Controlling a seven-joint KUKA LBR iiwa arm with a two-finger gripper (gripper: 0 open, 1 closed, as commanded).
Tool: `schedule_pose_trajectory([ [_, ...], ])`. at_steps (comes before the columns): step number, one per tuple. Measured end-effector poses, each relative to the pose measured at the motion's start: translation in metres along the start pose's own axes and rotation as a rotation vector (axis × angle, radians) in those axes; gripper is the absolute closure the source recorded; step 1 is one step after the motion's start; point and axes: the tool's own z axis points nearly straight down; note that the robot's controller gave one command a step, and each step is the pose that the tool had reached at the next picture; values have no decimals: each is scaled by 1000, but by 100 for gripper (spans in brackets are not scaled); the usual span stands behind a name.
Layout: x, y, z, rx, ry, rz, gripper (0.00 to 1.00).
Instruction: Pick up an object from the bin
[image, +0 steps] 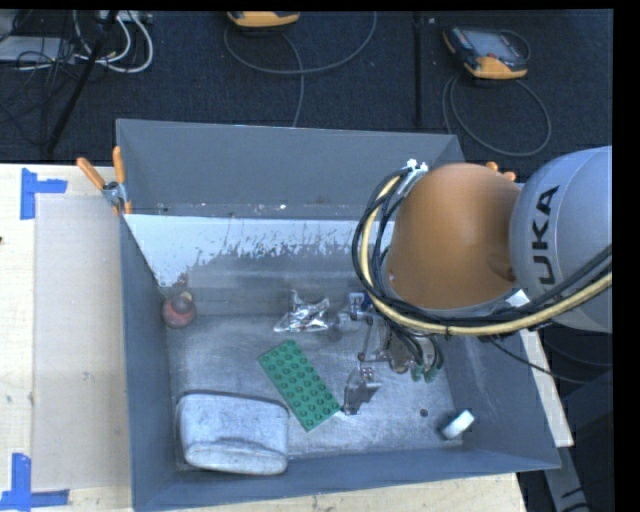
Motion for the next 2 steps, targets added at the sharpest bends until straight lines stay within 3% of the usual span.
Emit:
schedule_pose_trajectory([
  [1, -4, -20, 160, -2, -20, -72, 0],
  [2, -6, -20, 156, -2, -23, -71, 100],
])
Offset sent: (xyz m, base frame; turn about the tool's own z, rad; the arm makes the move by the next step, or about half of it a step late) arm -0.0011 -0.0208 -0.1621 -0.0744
